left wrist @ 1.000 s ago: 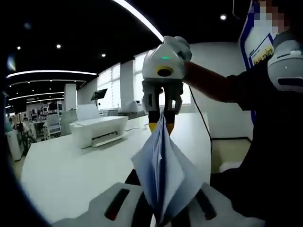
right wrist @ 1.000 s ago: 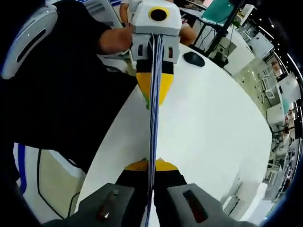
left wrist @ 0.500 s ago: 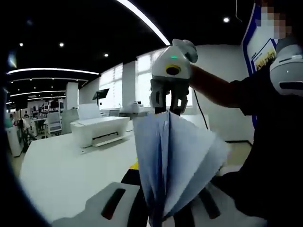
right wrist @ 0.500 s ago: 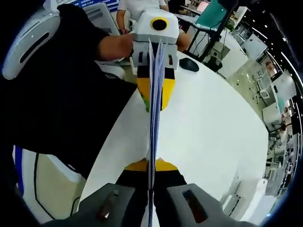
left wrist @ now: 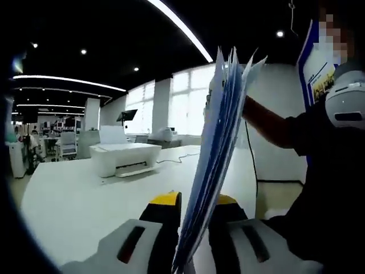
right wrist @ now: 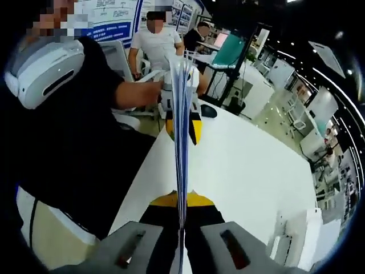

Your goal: Organize the stack of printing papers by aligning and flattening the scattered papers on the table

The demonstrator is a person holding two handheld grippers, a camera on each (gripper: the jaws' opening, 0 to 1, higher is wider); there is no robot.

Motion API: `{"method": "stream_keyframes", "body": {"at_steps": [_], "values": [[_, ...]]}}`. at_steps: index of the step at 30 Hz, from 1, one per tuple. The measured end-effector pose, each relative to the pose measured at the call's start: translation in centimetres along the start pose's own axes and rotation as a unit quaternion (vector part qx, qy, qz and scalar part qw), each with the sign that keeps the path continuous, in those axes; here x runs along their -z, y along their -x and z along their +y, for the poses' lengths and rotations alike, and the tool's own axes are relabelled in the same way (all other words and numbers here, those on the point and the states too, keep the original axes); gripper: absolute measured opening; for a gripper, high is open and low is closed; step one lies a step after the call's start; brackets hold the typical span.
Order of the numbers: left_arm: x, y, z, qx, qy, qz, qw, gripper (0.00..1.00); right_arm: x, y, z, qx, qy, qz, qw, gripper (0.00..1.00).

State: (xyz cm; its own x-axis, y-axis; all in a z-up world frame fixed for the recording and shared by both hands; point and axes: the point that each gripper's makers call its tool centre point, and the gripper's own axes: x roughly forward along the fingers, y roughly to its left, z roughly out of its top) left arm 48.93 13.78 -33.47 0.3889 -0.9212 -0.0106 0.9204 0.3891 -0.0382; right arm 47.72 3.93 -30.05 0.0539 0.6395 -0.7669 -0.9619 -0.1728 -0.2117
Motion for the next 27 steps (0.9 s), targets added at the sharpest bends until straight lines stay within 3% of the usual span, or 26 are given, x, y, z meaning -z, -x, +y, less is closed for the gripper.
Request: {"method": "stream_keyframes", "body": {"at_steps": [6,11,17,20,27], "values": [[-1.2,0.4,0.7,0.003,0.05,-0.05,0.9975,0.23,-1.0,1.8,0.0,0.022,-0.009,-0.061,0.9979,0.0],[-2.3,0.4,0.8,0.006,0.059,-0.082,0.9948,0.26,-1.8,3.1,0.2,0.031,-0.019,-0.107,0.9935,0.0],[-4.4,1.3,1.3,0.019,0.11,-0.162,0.9805,0.28,-2.7,4.4,0.2,0.047,-0.037,-0.171,0.9835,0.0],[-4.7,1.5,1.5,0.019,0.114,-0.172,0.9783,0.28,-2.5,4.7,0.2,0.059,-0.042,-0.192,0.9787,0.0],[-5.6,1.7,1.8,0.021,0.121,-0.198,0.9725,0.29,-3.3,6.3,0.4,0.076,-0.064,-0.285,0.9534,0.0]]}}
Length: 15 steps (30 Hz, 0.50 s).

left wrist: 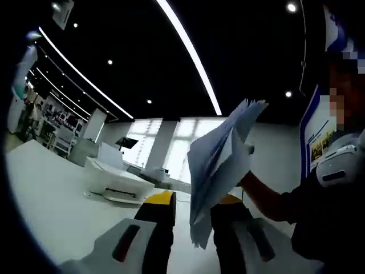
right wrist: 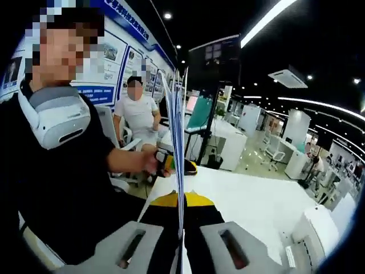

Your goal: Organize the stack of printing papers by aligning and flattening the scattered papers on the table

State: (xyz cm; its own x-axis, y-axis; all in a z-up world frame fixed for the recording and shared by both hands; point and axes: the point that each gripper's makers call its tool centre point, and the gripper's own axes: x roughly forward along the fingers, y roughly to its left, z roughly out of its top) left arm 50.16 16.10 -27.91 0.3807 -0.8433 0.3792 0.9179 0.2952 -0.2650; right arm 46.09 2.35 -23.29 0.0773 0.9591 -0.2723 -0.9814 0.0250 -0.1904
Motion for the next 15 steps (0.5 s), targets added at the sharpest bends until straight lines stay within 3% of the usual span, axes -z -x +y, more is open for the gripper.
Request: {"method": "stream_keyframes", "body": {"at_steps": [8,15], "values": [[-1.2,-1.5,-1.5,0.024,-0.016,-0.012,0.9995,0.29,0.4,0.0,0.8,0.007,-0.037,-0.099,0.9944,0.0],[-2.6,-2.5,-2.6,0.043,-0.04,-0.009,0.9983,0.18,1.6,0.2,1.0,0.03,-0.064,-0.172,0.9827,0.0]]}}
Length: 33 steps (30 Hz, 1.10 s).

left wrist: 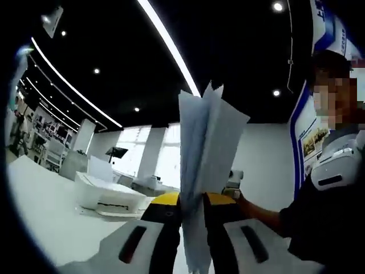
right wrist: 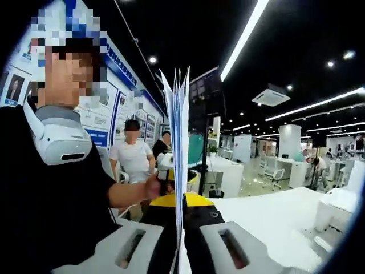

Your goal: Organize the stack of printing papers by aligning and flattening the scattered papers on the table

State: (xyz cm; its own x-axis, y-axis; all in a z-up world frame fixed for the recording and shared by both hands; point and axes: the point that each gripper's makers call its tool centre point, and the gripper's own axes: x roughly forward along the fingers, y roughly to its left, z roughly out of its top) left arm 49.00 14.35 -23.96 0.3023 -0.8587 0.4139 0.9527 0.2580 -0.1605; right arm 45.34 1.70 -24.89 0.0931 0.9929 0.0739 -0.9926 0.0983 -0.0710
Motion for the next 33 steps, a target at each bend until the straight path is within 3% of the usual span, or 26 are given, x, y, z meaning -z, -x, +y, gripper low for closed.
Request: {"method": "stream_keyframes", "body": {"at_steps": [4,7,11,15,21,27,30,33], "values": [[-0.4,-0.5,-0.7,0.014,-0.01,0.005,0.9999,0.08,1.0,0.4,-0.4,0.016,-0.007,-0.016,0.9997,0.0],[-0.2,-0.8,-0.9,0.015,-0.021,0.018,0.9995,0.07,1.5,0.6,-0.7,0.023,-0.016,-0.029,0.9992,0.0],[0.7,-1.1,-0.2,-0.002,-0.046,0.057,0.9973,0.07,3.4,0.7,-1.6,0.049,-0.017,-0.031,0.9982,0.0],[1.8,-1.6,0.9,-0.032,-0.113,0.114,0.9866,0.07,5.9,0.6,-2.7,0.079,-0.005,-0.008,0.9969,0.0],[2.5,-2.5,0.6,-0.043,-0.178,0.154,0.971,0.07,8.2,0.5,-4.6,0.115,-0.005,0.011,0.9933,0.0],[2.5,-2.4,1.6,-0.052,-0.166,0.16,0.9716,0.07,8.2,0.5,-5.3,0.127,0.003,0.024,0.9916,0.0],[3.1,-2.2,2.4,-0.059,-0.151,0.165,0.9728,0.07,9.2,0.5,-5.7,0.128,-0.005,0.045,0.9907,0.0],[4.0,-1.9,3.2,-0.065,-0.121,0.163,0.977,0.13,10.0,0.6,-6.3,0.141,-0.013,0.056,0.9884,0.15]]}}
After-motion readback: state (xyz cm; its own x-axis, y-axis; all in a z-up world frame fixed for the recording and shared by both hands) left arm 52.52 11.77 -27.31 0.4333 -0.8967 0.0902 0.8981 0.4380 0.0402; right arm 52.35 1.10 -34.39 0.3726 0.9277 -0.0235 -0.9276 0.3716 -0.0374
